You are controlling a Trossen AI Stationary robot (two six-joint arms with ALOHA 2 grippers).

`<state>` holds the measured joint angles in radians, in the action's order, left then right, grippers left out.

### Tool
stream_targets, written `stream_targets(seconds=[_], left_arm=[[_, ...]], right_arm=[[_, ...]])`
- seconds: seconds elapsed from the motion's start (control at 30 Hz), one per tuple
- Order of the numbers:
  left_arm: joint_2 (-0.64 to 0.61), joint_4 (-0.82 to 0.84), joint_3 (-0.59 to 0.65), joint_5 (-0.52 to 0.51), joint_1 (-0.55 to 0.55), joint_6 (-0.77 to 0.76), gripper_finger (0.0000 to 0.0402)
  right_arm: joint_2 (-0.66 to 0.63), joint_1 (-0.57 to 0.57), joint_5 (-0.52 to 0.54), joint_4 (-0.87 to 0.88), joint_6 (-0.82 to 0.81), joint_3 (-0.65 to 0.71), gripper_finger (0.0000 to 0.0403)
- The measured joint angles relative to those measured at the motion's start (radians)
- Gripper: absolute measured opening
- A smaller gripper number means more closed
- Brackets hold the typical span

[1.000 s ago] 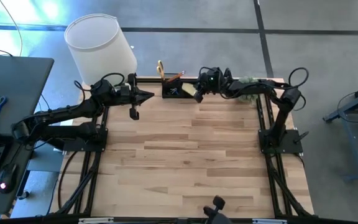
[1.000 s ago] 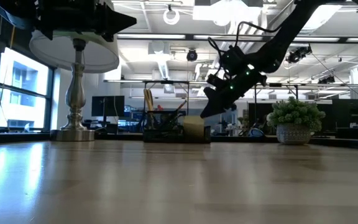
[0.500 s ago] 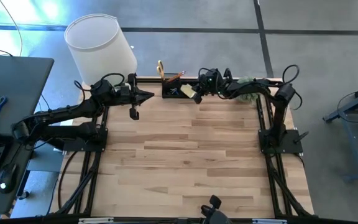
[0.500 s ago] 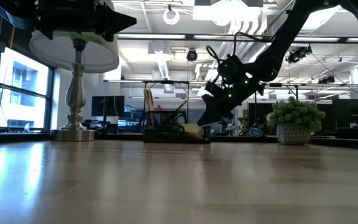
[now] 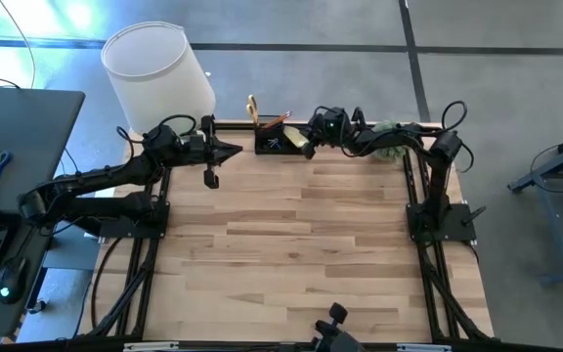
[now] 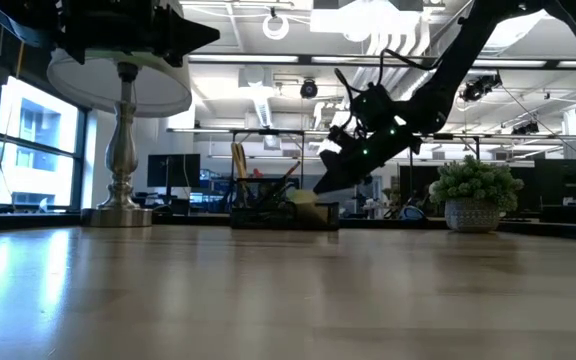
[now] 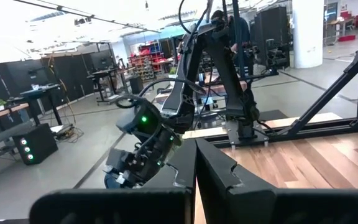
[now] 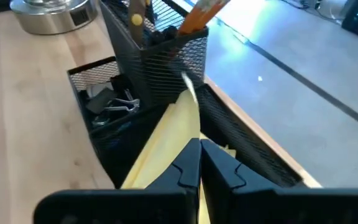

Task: Pick and place office supplies into organizer
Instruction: Put the yellow sticky notes into the black desk organizer

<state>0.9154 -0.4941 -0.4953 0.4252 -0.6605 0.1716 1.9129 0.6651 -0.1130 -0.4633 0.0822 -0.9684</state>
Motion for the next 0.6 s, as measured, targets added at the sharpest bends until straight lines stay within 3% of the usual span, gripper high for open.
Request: stream_targets(seconds=[0.27,0.6], left_arm=[[0.0,0.004,0.0,0.0,0.0,0.006,0.0001],[0.0,0.008,0.0,0.0,0.0,0.005,0.0001]], right_arm=[[0.0,0.0,0.009,0.06,-0.05,0.0,0.0023],[-0.001,-0.037,0.004,0.023,-0.083,0.0,0.0133]])
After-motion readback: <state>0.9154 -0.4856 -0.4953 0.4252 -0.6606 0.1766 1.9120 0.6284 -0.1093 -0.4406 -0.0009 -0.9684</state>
